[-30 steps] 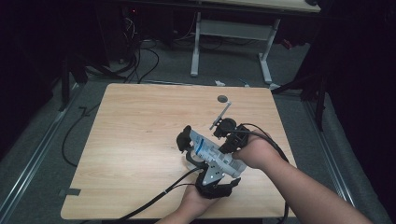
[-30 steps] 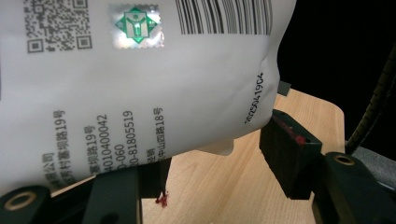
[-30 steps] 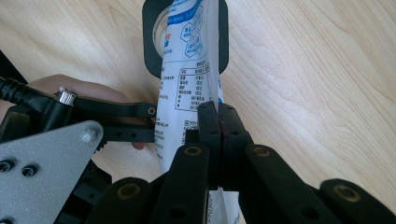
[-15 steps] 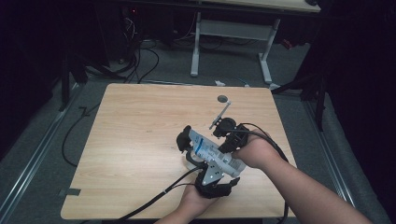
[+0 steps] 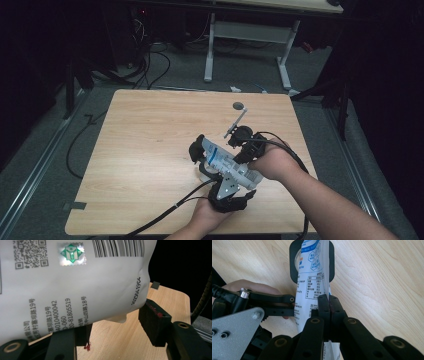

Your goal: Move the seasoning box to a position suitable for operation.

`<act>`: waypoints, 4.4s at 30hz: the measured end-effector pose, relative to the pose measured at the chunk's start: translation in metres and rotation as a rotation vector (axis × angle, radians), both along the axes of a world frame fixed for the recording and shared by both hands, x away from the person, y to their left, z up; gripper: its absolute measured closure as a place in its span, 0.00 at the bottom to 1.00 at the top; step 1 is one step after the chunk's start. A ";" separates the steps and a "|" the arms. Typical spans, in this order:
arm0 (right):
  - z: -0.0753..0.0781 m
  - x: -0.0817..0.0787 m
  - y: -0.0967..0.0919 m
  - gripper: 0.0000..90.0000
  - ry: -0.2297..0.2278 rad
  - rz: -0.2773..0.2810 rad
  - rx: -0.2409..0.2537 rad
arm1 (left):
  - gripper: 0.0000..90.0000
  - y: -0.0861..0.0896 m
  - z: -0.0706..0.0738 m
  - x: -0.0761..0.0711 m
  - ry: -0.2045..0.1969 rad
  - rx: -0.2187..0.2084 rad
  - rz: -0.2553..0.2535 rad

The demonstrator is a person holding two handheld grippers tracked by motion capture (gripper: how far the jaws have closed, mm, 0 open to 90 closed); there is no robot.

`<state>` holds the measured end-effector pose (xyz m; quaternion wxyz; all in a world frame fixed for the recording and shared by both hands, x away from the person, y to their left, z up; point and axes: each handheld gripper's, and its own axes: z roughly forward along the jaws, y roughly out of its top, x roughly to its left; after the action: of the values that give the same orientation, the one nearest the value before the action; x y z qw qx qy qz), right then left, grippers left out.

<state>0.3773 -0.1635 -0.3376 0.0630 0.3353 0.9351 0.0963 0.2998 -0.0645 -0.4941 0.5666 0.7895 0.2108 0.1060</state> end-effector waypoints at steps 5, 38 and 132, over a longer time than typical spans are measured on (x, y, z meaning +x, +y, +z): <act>0.001 0.000 0.000 1.00 -0.001 0.001 -0.001 | 0.52 0.000 0.001 -0.001 -0.007 0.001 0.000; 0.004 0.004 0.003 1.00 -0.007 0.007 -0.004 | 0.52 0.002 0.004 0.002 -0.029 0.011 0.007; 0.009 0.008 0.010 1.00 -0.017 0.004 -0.029 | 0.52 0.000 0.009 0.003 -0.034 -0.012 0.008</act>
<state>0.3853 -0.1535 -0.3290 0.0758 0.3316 0.9365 0.0856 0.3024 -0.0642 -0.4850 0.5745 0.7832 0.2049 0.1205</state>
